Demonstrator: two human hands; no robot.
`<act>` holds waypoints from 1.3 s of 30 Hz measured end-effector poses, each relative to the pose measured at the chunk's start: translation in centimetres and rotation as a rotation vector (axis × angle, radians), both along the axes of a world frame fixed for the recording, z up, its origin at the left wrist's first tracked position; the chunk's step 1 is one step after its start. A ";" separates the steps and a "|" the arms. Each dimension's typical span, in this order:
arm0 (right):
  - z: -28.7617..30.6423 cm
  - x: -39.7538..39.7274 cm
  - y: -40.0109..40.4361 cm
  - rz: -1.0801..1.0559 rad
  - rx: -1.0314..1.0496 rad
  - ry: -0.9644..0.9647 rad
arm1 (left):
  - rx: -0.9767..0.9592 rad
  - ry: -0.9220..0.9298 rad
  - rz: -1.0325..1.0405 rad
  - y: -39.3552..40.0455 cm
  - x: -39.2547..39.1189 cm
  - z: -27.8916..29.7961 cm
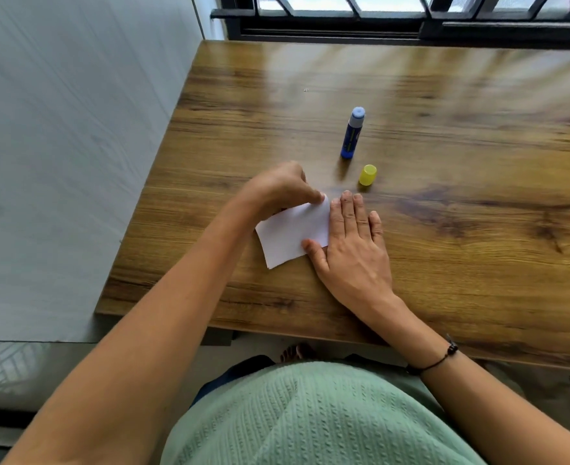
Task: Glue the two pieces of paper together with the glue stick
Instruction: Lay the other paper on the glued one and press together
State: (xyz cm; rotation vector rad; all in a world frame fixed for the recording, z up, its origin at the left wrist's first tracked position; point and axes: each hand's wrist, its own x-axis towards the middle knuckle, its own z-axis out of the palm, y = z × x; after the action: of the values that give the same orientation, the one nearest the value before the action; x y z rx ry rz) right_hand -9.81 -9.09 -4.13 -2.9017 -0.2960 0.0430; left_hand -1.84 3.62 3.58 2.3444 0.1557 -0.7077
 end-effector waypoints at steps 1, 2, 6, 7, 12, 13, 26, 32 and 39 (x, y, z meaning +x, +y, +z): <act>0.1 0.0 -0.1 0.003 0.020 -0.005 | -0.008 0.011 -0.010 0.1 0.0 0.1; 0.2 0.0 -0.2 0.007 0.050 -0.011 | -0.016 0.015 -0.015 0.2 -0.1 0.1; 1.1 0.4 -0.3 -0.031 0.367 -0.041 | -0.047 0.007 -0.038 0.4 -0.2 0.0; 1.5 0.7 -0.3 -0.050 0.481 -0.039 | -0.049 0.004 -0.048 0.5 -0.2 0.0; 3.3 2.2 -0.4 -0.031 0.920 0.218 | -0.177 -0.047 0.017 1.5 -0.3 0.6; 3.5 2.5 -0.4 -0.021 0.962 0.235 | -0.207 -0.055 0.034 1.9 -0.2 0.9; 6.3 8.3 0.5 0.026 0.828 0.249 | -0.379 -0.216 0.025 2.4 1.6 1.5; 7.2 9.2 1.8 0.001 0.715 0.094 | -0.233 -0.494 0.034 1.9 2.6 1.3; 6.7 7.6 0.6 -0.081 0.849 0.136 | -0.223 -0.604 0.273 3.0 3.7 0.6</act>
State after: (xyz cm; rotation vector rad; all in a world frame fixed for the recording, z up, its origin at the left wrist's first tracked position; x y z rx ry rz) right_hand -2.18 -8.49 2.54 -2.0530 -0.1232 0.0782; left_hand 1.82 6.67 4.21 2.1587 0.1146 0.1216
